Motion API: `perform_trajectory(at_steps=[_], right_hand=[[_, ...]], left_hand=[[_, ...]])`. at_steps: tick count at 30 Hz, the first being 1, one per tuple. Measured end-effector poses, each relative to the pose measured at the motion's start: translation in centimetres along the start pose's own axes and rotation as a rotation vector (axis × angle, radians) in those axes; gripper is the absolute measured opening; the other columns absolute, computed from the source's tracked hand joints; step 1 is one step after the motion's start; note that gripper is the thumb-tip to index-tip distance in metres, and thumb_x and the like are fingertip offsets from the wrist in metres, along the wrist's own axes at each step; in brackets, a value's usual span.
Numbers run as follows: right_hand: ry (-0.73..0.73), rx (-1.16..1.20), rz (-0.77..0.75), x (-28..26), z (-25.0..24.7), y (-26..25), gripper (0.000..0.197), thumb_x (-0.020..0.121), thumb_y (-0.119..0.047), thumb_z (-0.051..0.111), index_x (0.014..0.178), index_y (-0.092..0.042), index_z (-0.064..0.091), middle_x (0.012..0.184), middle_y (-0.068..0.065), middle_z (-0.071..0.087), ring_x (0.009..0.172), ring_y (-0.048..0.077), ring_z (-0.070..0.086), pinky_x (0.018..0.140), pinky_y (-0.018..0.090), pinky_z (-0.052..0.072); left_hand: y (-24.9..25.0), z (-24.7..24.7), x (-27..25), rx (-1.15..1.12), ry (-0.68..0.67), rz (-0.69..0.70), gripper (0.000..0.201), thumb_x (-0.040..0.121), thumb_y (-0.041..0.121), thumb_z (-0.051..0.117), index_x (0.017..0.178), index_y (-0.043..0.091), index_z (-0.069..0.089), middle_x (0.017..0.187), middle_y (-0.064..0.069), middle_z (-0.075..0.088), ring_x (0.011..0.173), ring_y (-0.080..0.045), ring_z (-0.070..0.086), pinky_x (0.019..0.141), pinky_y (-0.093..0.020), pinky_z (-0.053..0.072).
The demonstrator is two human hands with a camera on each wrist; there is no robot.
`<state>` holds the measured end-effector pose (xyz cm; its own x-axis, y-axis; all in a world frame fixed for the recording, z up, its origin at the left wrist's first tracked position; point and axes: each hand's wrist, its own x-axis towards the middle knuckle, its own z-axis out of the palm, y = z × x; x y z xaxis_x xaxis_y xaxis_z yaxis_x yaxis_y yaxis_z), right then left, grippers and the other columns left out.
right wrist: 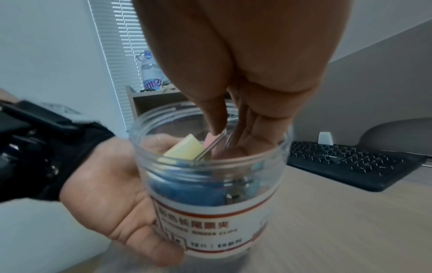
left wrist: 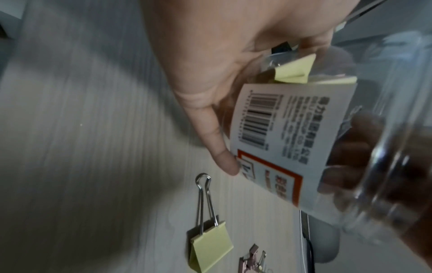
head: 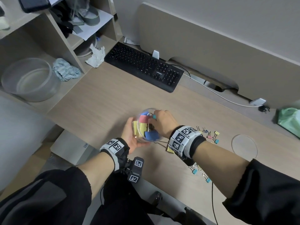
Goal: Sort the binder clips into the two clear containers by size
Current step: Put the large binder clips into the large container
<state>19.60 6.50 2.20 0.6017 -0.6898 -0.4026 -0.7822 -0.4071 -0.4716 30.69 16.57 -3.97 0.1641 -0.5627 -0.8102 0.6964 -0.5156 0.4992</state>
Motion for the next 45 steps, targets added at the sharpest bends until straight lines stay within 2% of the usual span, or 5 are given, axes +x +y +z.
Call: perform_trajectory(at_steps=[6, 16, 26, 36, 45], right_hand=[[0.106, 0.134, -0.136, -1.1, -2.3, 1.3, 0.023, 0.092, -0.017, 0.049, 0.083, -0.003, 0.064, 0.075, 0.017, 0.069, 0.068, 0.039, 0.061, 0.066, 0.044, 0.053], [-0.326, -0.492, 0.095, -1.8, 3.6, 7.7, 0.05, 0.078, -0.045, 0.066, 0.117, -0.016, 0.055, 0.112, 0.008, 0.059, 0.1, 0.031, 0.062, 0.077, 0.036, 0.05], [-0.278, -0.429, 0.126, -2.0, 5.6, 8.5, 0.05, 0.084, -0.021, 0.056, 0.132, -0.016, 0.045, 0.116, 0.014, 0.051, 0.104, 0.035, 0.061, 0.086, 0.04, 0.052], [0.169, 0.275, 0.138, -1.9, -4.2, 4.2, 0.042, 0.081, -0.045, 0.053, 0.062, -0.008, 0.058, 0.058, 0.01, 0.052, 0.064, 0.021, 0.049, 0.057, 0.033, 0.04], [0.111, 0.068, 0.082, -1.8, -1.7, 1.2, 0.039, 0.081, -0.052, 0.054, 0.079, -0.014, 0.053, 0.085, 0.016, 0.065, 0.079, 0.036, 0.059, 0.066, 0.036, 0.05]], left_hand=[[0.5, -1.6, 0.6, -0.089, 0.024, -0.013, 0.064, 0.091, 0.065, 0.042, 0.129, 0.022, 0.07, 0.122, -0.015, 0.075, 0.109, -0.041, 0.071, 0.097, -0.061, 0.054], [0.2, -3.5, 0.5, -0.157, 0.118, -0.014, 0.054, 0.096, 0.062, 0.037, 0.118, 0.027, 0.072, 0.12, -0.012, 0.075, 0.108, -0.038, 0.07, 0.088, -0.057, 0.058], [-0.1, -3.6, 0.2, -0.174, 0.121, -0.016, 0.056, 0.096, 0.062, 0.036, 0.123, 0.026, 0.071, 0.12, -0.013, 0.075, 0.109, -0.037, 0.07, 0.085, -0.055, 0.058], [0.2, -2.3, 0.5, -0.195, 0.131, 0.017, 0.051, 0.098, 0.06, 0.041, 0.116, 0.023, 0.07, 0.12, -0.013, 0.073, 0.111, -0.037, 0.068, 0.094, -0.058, 0.054], [-0.5, 1.4, -0.4, -0.175, -0.001, 0.04, 0.059, 0.102, 0.059, 0.034, 0.122, 0.017, 0.071, 0.117, -0.019, 0.076, 0.11, -0.039, 0.07, 0.095, -0.055, 0.054]])
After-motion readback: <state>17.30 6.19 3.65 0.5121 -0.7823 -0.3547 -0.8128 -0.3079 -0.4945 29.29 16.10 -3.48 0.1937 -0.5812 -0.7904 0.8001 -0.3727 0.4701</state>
